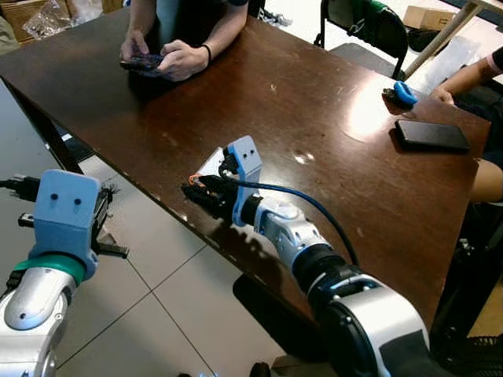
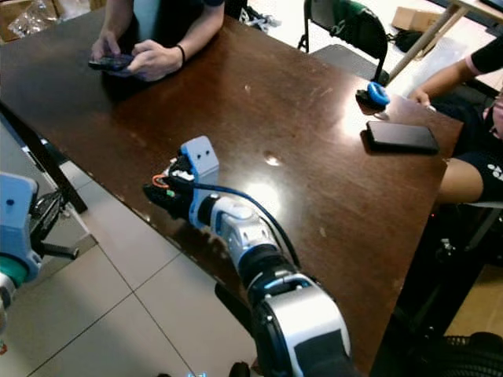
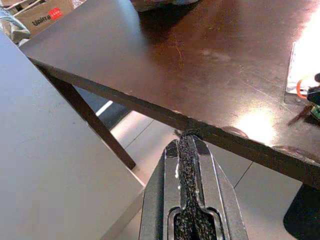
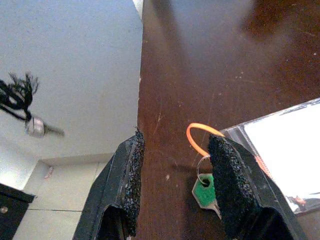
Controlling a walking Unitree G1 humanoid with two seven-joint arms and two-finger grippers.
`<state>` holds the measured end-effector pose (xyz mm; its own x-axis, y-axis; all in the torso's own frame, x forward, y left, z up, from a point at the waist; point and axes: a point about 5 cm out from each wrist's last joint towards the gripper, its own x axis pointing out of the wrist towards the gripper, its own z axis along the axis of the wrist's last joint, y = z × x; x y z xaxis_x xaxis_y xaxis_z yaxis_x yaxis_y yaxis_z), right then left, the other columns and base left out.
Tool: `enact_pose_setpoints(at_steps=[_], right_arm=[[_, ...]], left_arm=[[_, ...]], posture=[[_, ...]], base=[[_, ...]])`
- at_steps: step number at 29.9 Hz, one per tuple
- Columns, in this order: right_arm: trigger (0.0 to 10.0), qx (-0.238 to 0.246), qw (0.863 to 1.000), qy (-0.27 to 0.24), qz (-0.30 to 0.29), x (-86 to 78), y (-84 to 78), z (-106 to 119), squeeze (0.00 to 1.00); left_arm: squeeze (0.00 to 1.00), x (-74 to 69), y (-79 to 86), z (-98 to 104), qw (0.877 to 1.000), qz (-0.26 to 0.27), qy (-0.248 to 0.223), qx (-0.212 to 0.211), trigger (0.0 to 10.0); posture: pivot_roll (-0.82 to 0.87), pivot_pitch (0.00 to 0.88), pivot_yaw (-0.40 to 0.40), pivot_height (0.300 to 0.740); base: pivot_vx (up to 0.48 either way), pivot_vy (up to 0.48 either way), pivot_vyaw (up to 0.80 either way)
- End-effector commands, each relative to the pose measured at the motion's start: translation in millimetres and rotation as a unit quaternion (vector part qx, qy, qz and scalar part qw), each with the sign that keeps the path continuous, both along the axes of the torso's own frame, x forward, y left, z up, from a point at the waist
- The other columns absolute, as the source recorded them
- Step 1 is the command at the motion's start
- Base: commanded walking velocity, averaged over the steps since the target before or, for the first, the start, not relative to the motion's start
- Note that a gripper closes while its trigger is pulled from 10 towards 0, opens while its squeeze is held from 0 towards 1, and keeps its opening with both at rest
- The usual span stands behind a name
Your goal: Hang keys on a hook
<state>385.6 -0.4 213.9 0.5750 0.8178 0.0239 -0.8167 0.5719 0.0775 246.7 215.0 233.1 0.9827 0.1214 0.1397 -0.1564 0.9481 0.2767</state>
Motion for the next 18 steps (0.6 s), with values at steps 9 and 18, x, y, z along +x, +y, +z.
enact_pose_setpoints(at_steps=[9,18], right_arm=[[10.0,-0.008,1.0,-0.002,-0.027,2.1,0.9,1,0.0],[10.0,-0.054,0.99,-0.095,-0.09,13.4,-22.5,20,0.0]], left_arm=[[0.0,-5.4,-0.7,-3,1.0,0.006,0.011,0.001,10.0],[0.0,-2.2,-3.3,-4,1.0,-0.002,0.014,-0.002,10.0]], posture=[[0.39,0.316,0.009,0.74],[0.37,0.309,0.022,0.74]], base=[[0.0,0.0,0.0],[0.0,0.0,0.0]])
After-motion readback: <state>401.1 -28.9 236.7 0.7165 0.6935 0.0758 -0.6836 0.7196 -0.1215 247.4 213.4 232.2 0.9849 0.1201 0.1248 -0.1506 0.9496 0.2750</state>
